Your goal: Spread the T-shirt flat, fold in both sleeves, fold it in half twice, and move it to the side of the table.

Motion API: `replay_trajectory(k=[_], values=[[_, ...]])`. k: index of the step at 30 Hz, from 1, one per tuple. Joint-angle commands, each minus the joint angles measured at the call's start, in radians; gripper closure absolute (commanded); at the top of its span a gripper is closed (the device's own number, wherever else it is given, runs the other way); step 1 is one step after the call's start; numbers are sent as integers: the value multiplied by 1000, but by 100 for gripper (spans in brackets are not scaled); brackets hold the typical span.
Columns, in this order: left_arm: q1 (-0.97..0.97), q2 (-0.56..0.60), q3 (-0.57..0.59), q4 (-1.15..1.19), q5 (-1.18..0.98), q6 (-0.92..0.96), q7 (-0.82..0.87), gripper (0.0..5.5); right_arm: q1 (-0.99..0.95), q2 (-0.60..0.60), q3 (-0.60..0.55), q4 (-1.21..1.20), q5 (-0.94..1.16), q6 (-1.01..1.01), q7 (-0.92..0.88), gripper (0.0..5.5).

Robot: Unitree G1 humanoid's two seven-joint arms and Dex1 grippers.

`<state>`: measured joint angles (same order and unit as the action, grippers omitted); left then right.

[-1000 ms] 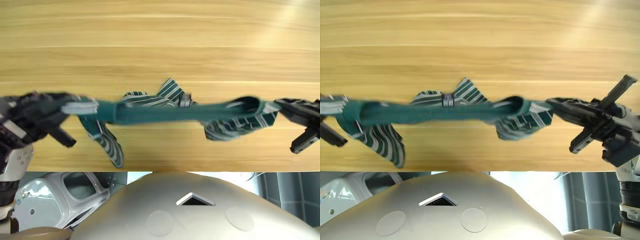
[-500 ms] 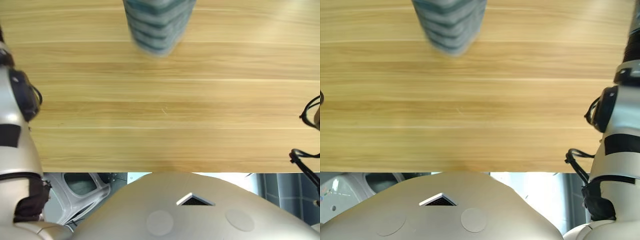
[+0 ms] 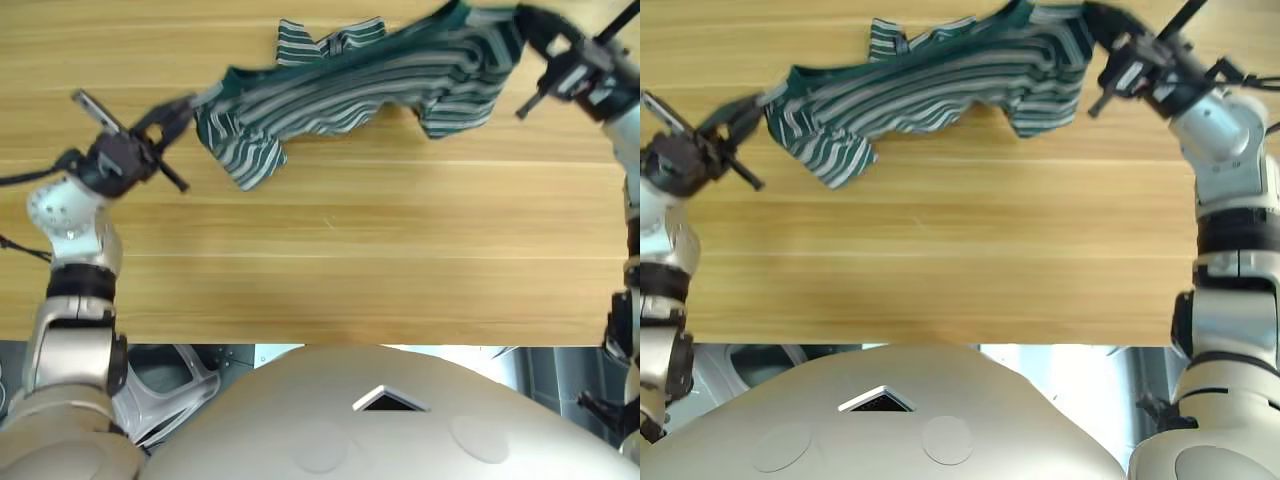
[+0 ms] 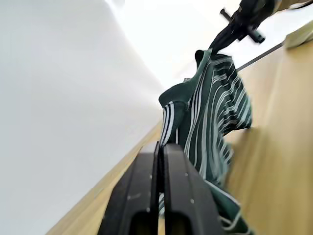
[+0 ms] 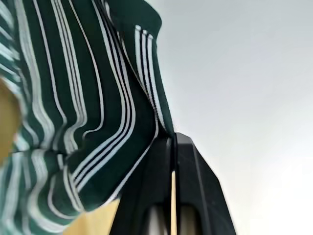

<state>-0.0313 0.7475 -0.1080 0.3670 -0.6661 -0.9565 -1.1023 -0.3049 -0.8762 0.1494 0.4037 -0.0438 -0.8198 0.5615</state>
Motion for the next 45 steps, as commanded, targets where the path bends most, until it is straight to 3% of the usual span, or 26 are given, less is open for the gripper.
replay_trajectory(k=[1,8,15,18,22,26,28,30,32,33,39,45], values=[[108,75,56,-176,-89,90,-133,546,191,-117,86,-96,63,-30,213,550],[233,96,91,-266,59,137,-212,546,394,-179,119,-185,63,-22,362,550],[348,133,-6,-297,344,134,-238,546,524,-204,132,-271,17,11,395,550],[356,146,-37,-282,453,150,-217,486,545,-187,150,-309,-8,46,404,550],[336,186,-14,-181,635,151,-131,407,583,-203,141,-347,8,85,416,467],[352,207,38,-122,643,123,-41,336,628,-218,123,-362,22,96,413,389],[371,226,71,-134,533,95,-43,296,663,-242,93,-408,117,81,427,345],[386,229,137,-231,249,94,-91,277,676,-273,13,-424,309,46,466,307],[371,213,181,-308,52,117,-128,301,654,-273,-68,-422,469,42,502,248],[335,189,185,-306,25,126,-129,324,596,-245,-100,-389,479,72,478,245],[178,63,130,-149,257,102,-87,433,318,-66,-68,-182,62,180,251,358],[102,-18,19,34,495,27,-51,541,263,-33,-11,-64,-165,166,166,479]])
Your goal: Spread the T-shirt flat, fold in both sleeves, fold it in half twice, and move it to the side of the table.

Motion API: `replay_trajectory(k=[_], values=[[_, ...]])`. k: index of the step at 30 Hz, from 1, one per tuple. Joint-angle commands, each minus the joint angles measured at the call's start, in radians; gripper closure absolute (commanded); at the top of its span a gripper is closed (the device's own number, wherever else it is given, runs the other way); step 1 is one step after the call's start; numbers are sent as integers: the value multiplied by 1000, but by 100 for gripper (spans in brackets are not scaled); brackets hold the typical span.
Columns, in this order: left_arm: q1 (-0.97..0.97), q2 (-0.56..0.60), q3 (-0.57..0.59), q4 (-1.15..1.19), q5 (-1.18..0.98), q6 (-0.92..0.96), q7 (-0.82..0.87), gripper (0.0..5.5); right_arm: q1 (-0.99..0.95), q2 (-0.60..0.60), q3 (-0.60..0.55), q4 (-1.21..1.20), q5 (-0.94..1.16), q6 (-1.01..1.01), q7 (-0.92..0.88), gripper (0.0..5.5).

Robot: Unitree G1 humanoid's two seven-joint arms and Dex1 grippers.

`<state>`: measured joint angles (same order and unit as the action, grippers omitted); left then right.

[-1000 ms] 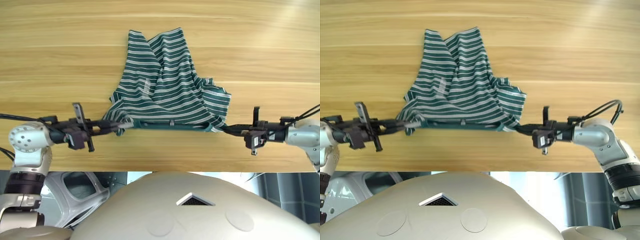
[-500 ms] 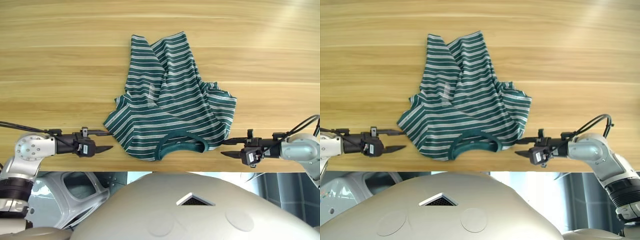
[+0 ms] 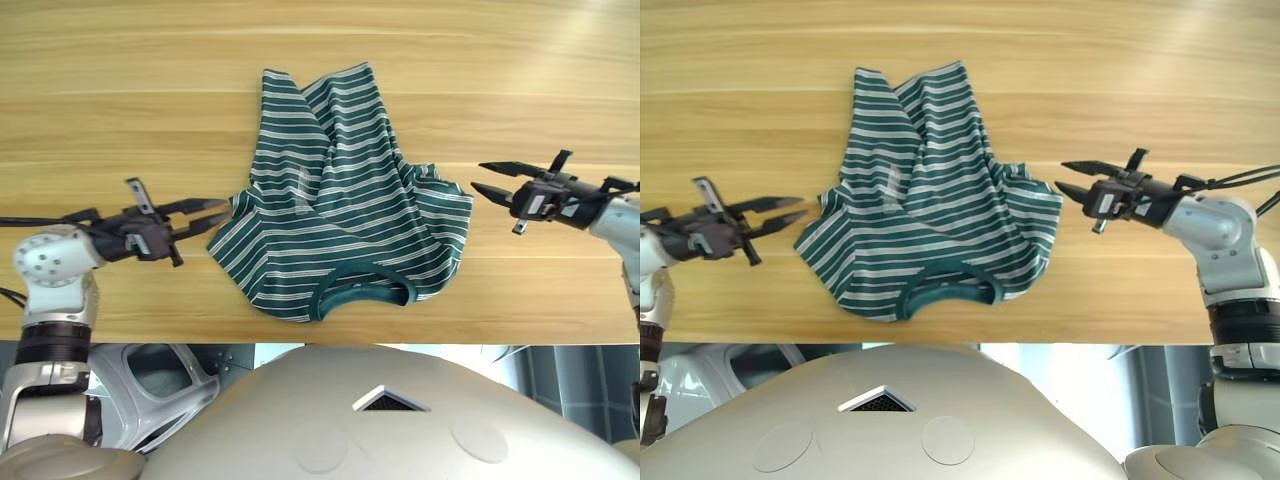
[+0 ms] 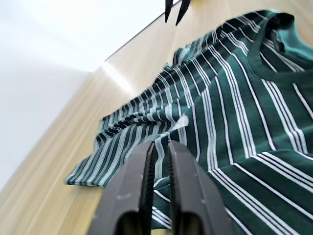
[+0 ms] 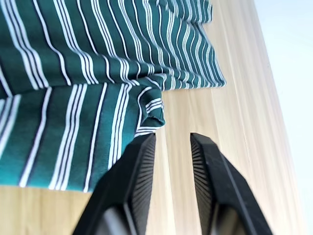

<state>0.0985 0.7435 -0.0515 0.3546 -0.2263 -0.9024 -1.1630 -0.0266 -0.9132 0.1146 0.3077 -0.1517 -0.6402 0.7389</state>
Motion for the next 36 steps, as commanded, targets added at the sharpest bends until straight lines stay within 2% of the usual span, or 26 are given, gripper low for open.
replay_trajectory(k=[1,3,8,13,17,19,26,36], values=[[-31,-16,-47,53,62,-33,13,550,-8,0,29,36,-65,-22,-7,502],[-41,-20,-70,76,95,-48,24,550,6,-9,42,44,-75,-37,6,545],[-82,-18,-98,166,239,-90,108,550,21,-10,74,43,-87,-55,26,545],[-155,2,-125,312,563,-105,341,550,7,12,107,53,-112,-55,21,545],[-185,13,-180,361,707,-109,483,550,-94,78,196,193,-323,10,-85,545],[-191,28,-207,380,760,-100,539,550,-91,70,208,211,-337,3,-100,545],[-191,72,-267,391,831,-82,678,550,75,-30,172,105,-228,-24,-72,545],[-193,100,-322,412,829,-67,756,550,281,-129,79,-61,-86,-35,-62,545]])
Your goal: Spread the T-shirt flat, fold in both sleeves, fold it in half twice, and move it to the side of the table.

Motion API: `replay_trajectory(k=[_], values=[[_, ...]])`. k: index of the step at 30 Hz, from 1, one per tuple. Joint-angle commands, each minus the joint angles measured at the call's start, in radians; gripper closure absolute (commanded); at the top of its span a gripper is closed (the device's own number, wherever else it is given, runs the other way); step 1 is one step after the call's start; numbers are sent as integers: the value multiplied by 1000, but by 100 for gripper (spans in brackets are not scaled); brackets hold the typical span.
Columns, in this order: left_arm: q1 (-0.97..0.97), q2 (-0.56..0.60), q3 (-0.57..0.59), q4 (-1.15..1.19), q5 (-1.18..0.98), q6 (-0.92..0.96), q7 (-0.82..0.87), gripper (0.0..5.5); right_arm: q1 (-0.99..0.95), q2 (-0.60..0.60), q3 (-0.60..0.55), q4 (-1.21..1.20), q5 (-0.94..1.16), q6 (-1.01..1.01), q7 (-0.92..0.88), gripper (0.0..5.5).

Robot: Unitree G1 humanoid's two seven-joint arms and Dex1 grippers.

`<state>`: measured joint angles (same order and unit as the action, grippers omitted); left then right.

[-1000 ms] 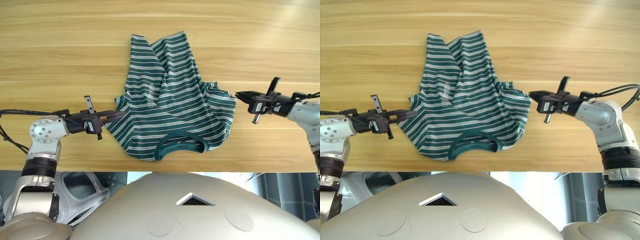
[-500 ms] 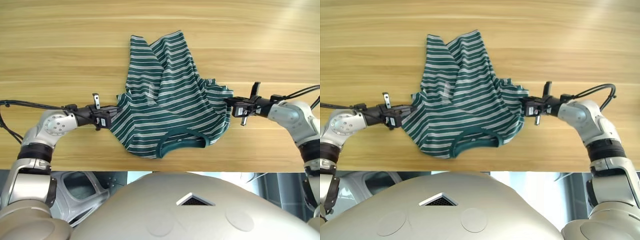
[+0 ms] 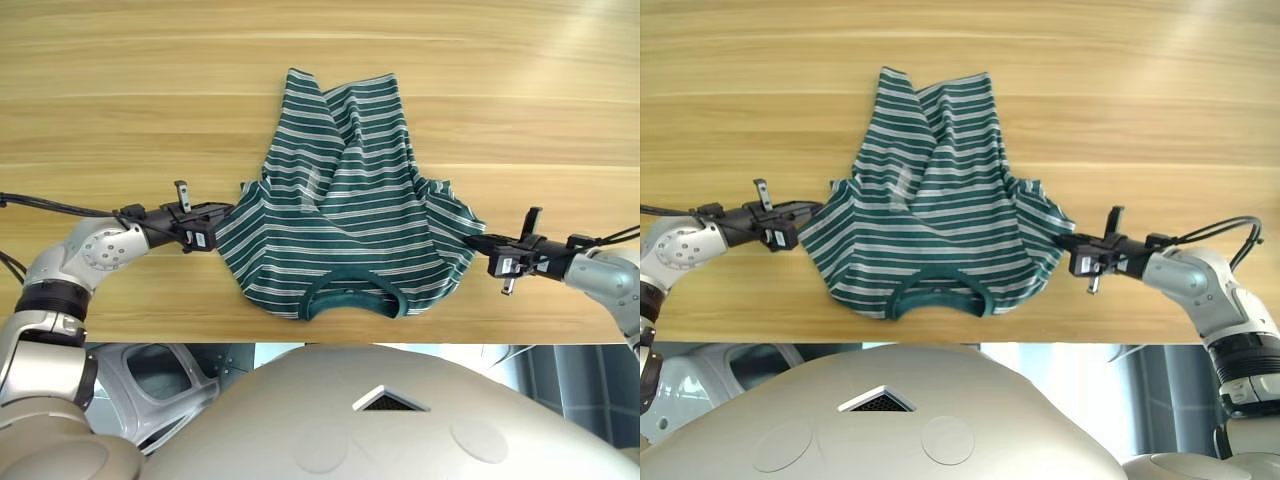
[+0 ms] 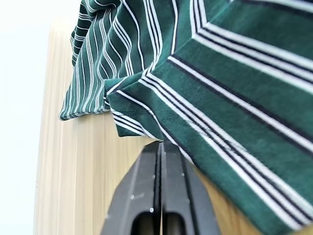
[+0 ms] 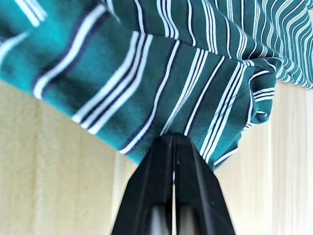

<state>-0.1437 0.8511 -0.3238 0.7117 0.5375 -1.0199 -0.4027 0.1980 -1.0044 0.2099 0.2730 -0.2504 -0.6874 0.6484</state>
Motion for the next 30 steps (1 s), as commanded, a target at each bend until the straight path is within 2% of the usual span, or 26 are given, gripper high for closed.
replay_trajectory(k=[1,7,12,15,18,21,24,30], values=[[51,-6,-54,58,64,52,3,550,76,-43,-28,-34,25,11,29,545],[87,17,-83,61,65,54,10,550,97,-40,-55,-28,44,16,31,545],[79,179,79,-35,-64,45,49,550,72,-22,-45,-15,28,27,30,545],[119,244,154,-208,-174,29,20,550,66,-16,-43,-15,24,30,31,545],[160,276,182,-411,-235,75,-38,550,63,-6,-37,-6,13,27,25,545],[139,270,154,-551,-207,141,-128,550,63,-3,-34,-14,12,29,26,545],[83,242,67,-640,-182,190,-263,550,44,9,-19,-22,2,35,33,545],[-109,159,-99,-578,-21,218,-465,550,-4,44,30,-24,-30,41,49,545]])
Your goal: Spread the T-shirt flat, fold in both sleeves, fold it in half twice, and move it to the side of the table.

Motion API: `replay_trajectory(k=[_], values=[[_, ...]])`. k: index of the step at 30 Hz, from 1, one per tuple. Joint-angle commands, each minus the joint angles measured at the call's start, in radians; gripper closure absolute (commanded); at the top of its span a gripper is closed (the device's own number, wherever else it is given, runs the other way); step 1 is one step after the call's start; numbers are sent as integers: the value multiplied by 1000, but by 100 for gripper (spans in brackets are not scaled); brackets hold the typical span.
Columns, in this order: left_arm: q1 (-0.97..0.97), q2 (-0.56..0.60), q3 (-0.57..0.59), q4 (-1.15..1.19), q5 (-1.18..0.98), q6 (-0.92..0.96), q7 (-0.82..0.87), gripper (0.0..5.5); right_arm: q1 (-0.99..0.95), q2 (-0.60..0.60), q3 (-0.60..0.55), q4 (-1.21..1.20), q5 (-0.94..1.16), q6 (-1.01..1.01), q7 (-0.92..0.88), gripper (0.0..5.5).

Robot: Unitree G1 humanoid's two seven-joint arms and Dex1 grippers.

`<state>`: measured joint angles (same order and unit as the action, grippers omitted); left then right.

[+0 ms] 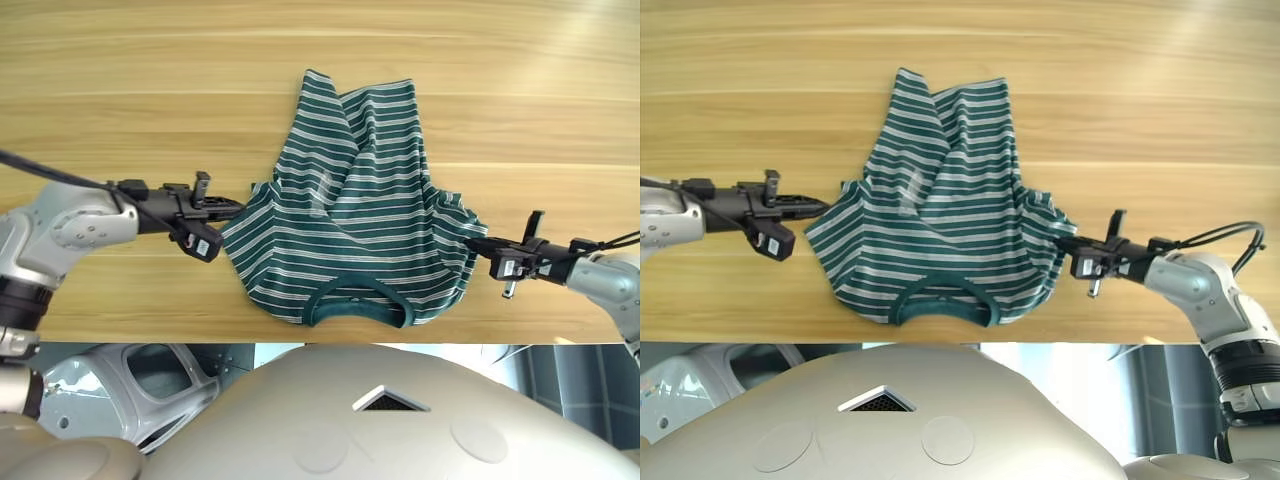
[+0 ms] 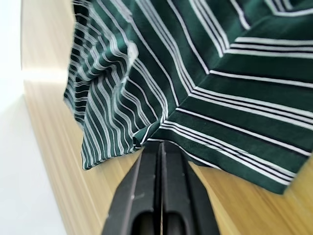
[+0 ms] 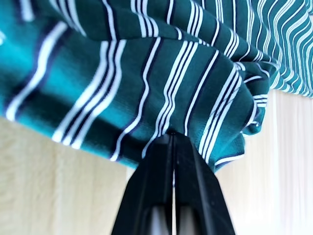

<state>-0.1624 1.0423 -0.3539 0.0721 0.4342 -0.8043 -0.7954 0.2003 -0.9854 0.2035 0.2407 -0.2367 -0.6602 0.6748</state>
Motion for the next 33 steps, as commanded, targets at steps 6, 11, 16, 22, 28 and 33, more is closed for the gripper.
replay_trajectory(k=[6,11,16,22,28,33], values=[[-212,-79,-155,220,214,-23,-113,550,-20,40,54,15,-52,14,23,545],[-126,-50,-189,267,262,-39,-82,550,-12,37,51,12,-44,19,17,545],[-105,16,-113,138,150,8,-116,550,-9,44,56,18,-45,20,9,545],[-152,60,43,-5,50,100,-108,550,-10,40,57,26,-41,14,9,545],[-150,-22,-10,-44,59,81,-113,550,-10,43,57,23,-42,16,9,545],[-171,-124,-110,81,184,25,-60,550,-27,56,72,23,-51,20,9,545]])
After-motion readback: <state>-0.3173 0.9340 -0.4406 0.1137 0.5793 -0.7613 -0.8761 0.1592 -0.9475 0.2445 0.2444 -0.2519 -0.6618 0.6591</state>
